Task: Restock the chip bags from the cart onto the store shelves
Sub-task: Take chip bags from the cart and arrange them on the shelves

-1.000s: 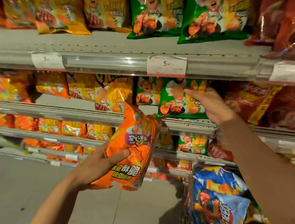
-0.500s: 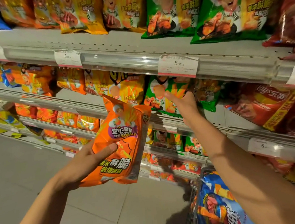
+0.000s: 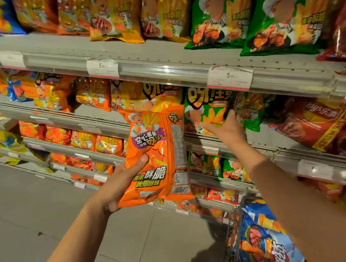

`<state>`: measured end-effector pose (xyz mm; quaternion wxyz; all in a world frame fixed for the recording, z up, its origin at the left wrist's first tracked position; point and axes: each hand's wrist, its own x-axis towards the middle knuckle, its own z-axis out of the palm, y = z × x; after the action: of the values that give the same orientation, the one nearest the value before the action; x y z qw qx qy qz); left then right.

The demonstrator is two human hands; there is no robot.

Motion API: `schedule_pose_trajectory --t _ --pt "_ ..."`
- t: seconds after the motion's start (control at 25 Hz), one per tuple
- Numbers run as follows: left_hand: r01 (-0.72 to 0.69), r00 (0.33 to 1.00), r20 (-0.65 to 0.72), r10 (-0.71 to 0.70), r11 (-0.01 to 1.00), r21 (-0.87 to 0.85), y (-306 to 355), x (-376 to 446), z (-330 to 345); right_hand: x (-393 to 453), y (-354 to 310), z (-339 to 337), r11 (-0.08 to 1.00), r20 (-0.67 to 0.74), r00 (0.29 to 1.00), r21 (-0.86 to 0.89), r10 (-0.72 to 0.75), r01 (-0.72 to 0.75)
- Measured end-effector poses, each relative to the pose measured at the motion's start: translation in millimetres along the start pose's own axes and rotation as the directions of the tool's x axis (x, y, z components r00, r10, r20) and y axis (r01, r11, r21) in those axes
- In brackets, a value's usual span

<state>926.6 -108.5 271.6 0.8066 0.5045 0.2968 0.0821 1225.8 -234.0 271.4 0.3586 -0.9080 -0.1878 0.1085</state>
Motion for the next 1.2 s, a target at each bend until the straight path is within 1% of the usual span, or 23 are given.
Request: schedule_pose_trajectory --t 0.04,0.08,0.12,0.16,0.2,0.32,0.36,0.44,0.48,0.56,0.64,0.68,0.72,0.8,0.88,0.96,1.04,1.08,1.12,1.16,1.2 --pt "0.003 1.0 0.007 -0.003 1.0 -0.024 1.5 0.3 -3.9 -11.0 1.7 -1.0 0.999 -0.11 0.993 0.011 -0.038 0.039" --pt "0.008 1.0 0.018 -0.007 0.999 -0.034 3.6 0.0 -8.8 -24.5 3.4 -0.8 0.992 -0.218 0.972 0.066 -0.092 0.109" --pt "0.014 0.999 0.029 -0.013 0.999 -0.032 6.0 0.2 -13.7 -38.2 4.6 0.4 0.974 -0.302 0.942 0.124 -0.145 0.19" --pt "0.022 0.998 0.052 -0.021 0.999 -0.029 9.2 0.4 -20.2 -51.8 2.7 4.0 0.954 -0.343 0.92 0.159 -0.188 0.254" --pt "0.031 0.996 0.08 -0.028 0.999 -0.026 12.1 0.5 -26.6 -64.4 -1.3 8.9 0.942 -0.342 0.916 0.179 -0.21 0.283" --pt "0.038 0.989 0.143 -0.034 0.999 -0.026 20.4 -0.7 -47.4 -95.3 -23.4 24.9 0.929 -0.275 0.937 0.238 -0.215 0.283" --pt "0.031 0.986 0.163 -0.027 0.999 -0.024 23.4 -2.5 -57.2 -104.2 -32.1 31.3 0.916 -0.284 0.927 0.245 -0.246 0.319" --pt "-0.006 0.982 0.186 0.009 1.0 -0.014 29.3 -7.4 -75.6 -117.4 -43.5 43.8 0.888 -0.314 0.884 0.193 -0.347 0.417" --pt "-0.038 0.982 0.184 0.038 0.999 -0.005 32.4 -10.3 -85.3 -120.8 -48.9 50.2 0.886 -0.306 0.878 0.173 -0.367 0.431" --pt "-0.12 0.985 0.127 0.116 0.992 0.025 39.3 -16.8 -104.0 -124.4 -64.0 62.7 0.908 -0.25 0.916 0.203 -0.314 0.366" --pt "-0.204 0.979 0.029 0.203 0.976 0.08 46.7 -21.5 -122.6 -128.2 -80.8 76.5 0.93 -0.185 0.953 0.236 -0.241 0.281" --pt "-0.24 0.97 -0.019 0.243 0.965 0.102 50.8 -23.1 -132.8 -130.1 -89.4 84.4 0.935 -0.155 0.96 0.238 -0.232 0.264" --pt "-0.263 0.96 -0.071 0.272 0.958 0.114 55.1 -24.8 -142.5 -132.1 -97.3 92.2 0.933 -0.128 0.962 0.242 -0.24 0.265" --pt "-0.3 0.928 -0.188 0.322 0.944 0.137 62.7 -27.1 -165.8 -135.4 -115.9 110.1 0.915 -0.089 0.95 0.256 -0.3 0.313" --pt "-0.333 0.865 -0.306 0.397 0.912 0.24 71.7 -25.5 -186.0 -134.9 -134.1 126.7 0.888 -0.045 0.927 0.273 -0.374 0.371" --pt "-0.355 0.759 -0.38 0.528 0.826 0.438 82.2 -18.2 -199.2 -131.9 -156.2 141.9 0.873 0.069 0.913 0.332 -0.402 0.359" --pt "-0.339 0.661 -0.373 0.651 0.703 0.626 94.6 -4.3 -196.8 -124.4 -179.0 158.6 0.87 0.19 0.893 0.379 -0.407 0.316" --pt "-0.324 0.625 -0.356 0.694 0.646 0.691 101.2 5.1 -189.9 -117.4 -189.1 168.2 0.859 0.243 0.88 0.427 -0.409 0.281" --pt "-0.3 0.607 -0.336 0.721 0.599 0.743 106.8 14.2 -179.4 -110.3 -198.2 177.2 0.84 0.297 0.864 0.494 -0.407 0.226" --pt "-0.269 0.615 -0.315 0.723 0.567 0.778 110.5 24.5 -168.2 -102.5 -208.1 185.2 0.813 0.361 0.843 0.565 -0.399 0.143" --pt "-0.245 0.66 -0.281 0.697 0.553 0.796 111.4 33.6 -156.5 -93.1 -215.0 191.5 0.779 0.426 0.817 0.626 -0.389 0.045"
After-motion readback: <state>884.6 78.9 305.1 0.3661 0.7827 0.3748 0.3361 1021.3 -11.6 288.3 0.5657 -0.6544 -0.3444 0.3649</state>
